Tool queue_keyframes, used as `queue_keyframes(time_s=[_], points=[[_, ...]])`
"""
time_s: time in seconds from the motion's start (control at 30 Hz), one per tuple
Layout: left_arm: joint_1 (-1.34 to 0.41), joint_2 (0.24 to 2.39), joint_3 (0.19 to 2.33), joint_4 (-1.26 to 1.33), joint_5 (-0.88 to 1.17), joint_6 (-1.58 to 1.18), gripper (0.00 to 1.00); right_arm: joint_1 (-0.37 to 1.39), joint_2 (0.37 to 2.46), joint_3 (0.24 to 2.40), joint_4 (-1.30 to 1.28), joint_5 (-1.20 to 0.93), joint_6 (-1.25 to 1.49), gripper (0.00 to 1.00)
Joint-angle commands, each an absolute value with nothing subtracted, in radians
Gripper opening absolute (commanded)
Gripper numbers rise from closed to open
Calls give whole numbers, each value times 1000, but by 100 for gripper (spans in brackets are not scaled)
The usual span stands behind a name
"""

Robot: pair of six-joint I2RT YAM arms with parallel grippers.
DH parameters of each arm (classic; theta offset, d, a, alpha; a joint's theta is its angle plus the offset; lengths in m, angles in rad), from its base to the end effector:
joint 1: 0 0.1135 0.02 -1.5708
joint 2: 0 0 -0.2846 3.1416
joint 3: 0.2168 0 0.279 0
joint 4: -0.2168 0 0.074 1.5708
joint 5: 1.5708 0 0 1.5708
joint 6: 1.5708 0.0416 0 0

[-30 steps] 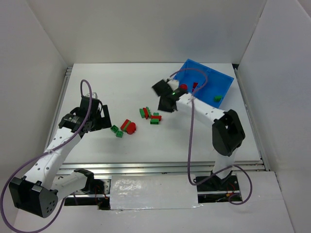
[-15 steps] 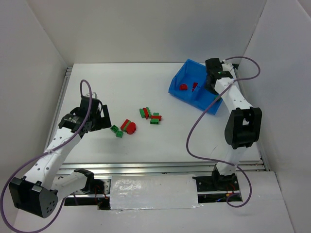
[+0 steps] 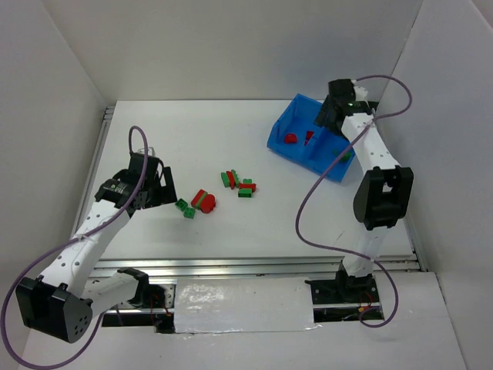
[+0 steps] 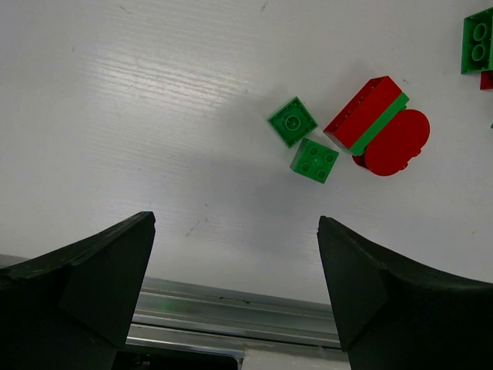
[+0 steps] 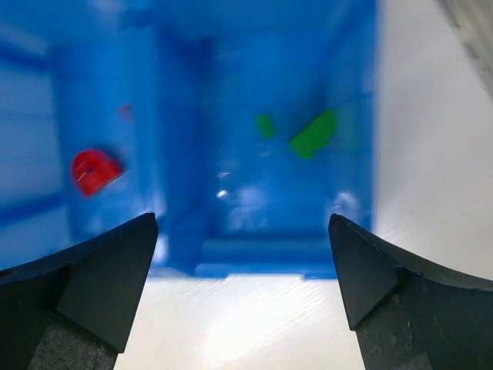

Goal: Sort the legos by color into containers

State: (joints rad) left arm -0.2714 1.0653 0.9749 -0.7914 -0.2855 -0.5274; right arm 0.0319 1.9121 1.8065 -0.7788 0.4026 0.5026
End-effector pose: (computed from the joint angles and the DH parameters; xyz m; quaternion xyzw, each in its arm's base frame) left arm 0.2261 -0.0507 0.3097 -0.1666 0.9179 -0.0066 0.3601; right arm 0.4640 -0.0015 0.3258 0.2806 0.8815 -0.0945 0.3677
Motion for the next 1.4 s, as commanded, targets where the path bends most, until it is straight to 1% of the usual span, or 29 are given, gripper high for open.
queue_keyframes(time_s=[0.0, 0.1, 0.13, 0.2, 0.23, 0.3, 0.4, 0.5, 0.67, 0.9, 1.07, 1.17, 1.2, 1.23, 1.27, 1.33, 1.37], points=[[-276, 1068, 971, -773, -307, -537, 100, 241, 1760, 1742, -747, 293, 471, 100], [-276, 1071, 969, -772, -313, -540, 99, 392, 1715, 1635, -716, 299, 546, 100], [-276, 1072, 973, -773, -313, -540, 100, 476, 1717, 1617, -721, 298, 569, 100], [-276, 1071, 971, -775, -311, -538, 100, 559, 1726, 1565, -709, 291, 633, 100], [-275, 1071, 969, -773, -311, -538, 100, 628, 1730, 1542, -671, 298, 643, 100], [-276, 1069, 966, -769, -307, -537, 100, 679, 1776, 1528, -679, 336, 708, 100], [-276, 1068, 966, -769, -305, -535, 100, 756, 1859, 1549, -678, 342, 727, 100], [-276, 1065, 966, -767, -302, -535, 100, 793, 1946, 1600, -707, 376, 739, 100], [-278, 1049, 960, -761, -296, -532, 100, 796, 2037, 1623, -729, 403, 767, 100], [-278, 1045, 959, -761, -290, -528, 99, 796, 2069, 1571, -690, 403, 759, 99], [-278, 1052, 957, -755, -279, -522, 99, 793, 2077, 1508, -562, 390, 677, 94], [-278, 1058, 960, -758, -275, -519, 99, 785, 2101, 1516, -555, 394, 675, 88], [-278, 1060, 962, -758, -275, -518, 100, 785, 2102, 1508, -554, 400, 675, 82], [-278, 1060, 962, -758, -275, -517, 100, 784, 2097, 1496, -546, 405, 676, 78], [-278, 1061, 963, -758, -272, -517, 99, 785, 2077, 1480, -532, 408, 673, 64], [-278, 1058, 962, -755, -270, -517, 100, 785, 2031, 1424, -480, 414, 672, 53], [-278, 1060, 965, -756, -267, -515, 99, 785, 2014, 1404, -465, 416, 670, 46]])
